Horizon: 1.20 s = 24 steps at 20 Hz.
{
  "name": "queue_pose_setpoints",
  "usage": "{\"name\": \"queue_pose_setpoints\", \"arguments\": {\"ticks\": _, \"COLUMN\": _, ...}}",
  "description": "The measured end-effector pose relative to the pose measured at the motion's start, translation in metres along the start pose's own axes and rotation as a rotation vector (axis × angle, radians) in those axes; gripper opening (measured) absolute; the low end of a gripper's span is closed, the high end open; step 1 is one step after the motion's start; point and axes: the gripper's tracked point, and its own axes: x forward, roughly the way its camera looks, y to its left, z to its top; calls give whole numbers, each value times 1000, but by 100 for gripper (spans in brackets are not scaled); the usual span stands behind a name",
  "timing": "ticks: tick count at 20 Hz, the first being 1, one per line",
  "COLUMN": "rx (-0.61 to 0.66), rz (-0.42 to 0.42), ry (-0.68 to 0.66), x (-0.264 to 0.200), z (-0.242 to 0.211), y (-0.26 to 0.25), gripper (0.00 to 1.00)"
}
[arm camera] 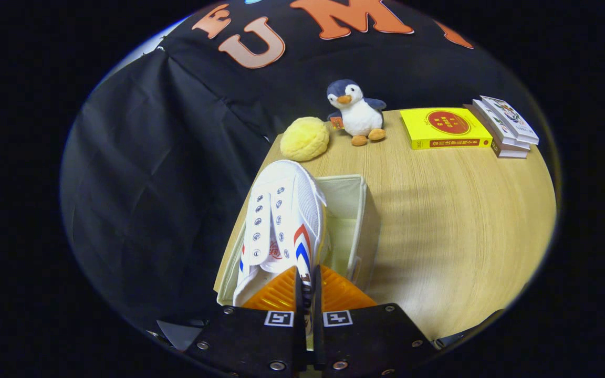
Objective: Open the storage box then place both shoes into the box .Put the left shoe in first, then the right shoe, with the right side of both shoes facing outward in a uniform manner.
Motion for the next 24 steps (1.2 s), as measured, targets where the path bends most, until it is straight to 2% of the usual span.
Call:
{"name": "queue_pose_setpoints", "arguments": {"ticks": 3, "rx": 2, "rz": -52, "ry": 27, "x": 14, "z": -12, "y": 0, "gripper": 6}}
{"name": "queue_pose_setpoints", "arguments": {"ticks": 7, "rx": 3, "rz": -175, "ry": 62, "x": 22, "z": -30, "y": -15, "gripper": 6}}
{"name": "queue_pose_setpoints", "arguments": {"ticks": 9, "rx": 6, "rz": -173, "ry": 51, "x": 25, "z": -29, "y": -12, "gripper": 7}}
{"name": "queue_pose_setpoints", "arguments": {"ticks": 13, "rx": -3, "rz": -139, "ry": -5, "x": 17, "z": -20, "y": -6, "gripper": 26}}
{"name": "queue_pose_setpoints", "arguments": {"ticks": 14, "rx": -4, "rz": -96, "ry": -45, "x": 14, "z": -12, "y": 2, "gripper": 33}}
{"name": "queue_pose_setpoints", "arguments": {"ticks": 16, "rx": -8, "rz": -57, "ry": -127, "x": 0, "z": 9, "y": 7, "gripper": 33}}
{"name": "queue_pose_setpoints", "arguments": {"ticks": 20, "rx": -97, "rz": -113, "ry": -280, "x": -35, "z": 52, "y": -22, "gripper": 45}}
{"name": "queue_pose_setpoints", "arguments": {"ticks": 24, "rx": -119, "rz": -153, "ry": -366, "x": -67, "z": 76, "y": -58, "gripper": 59}}
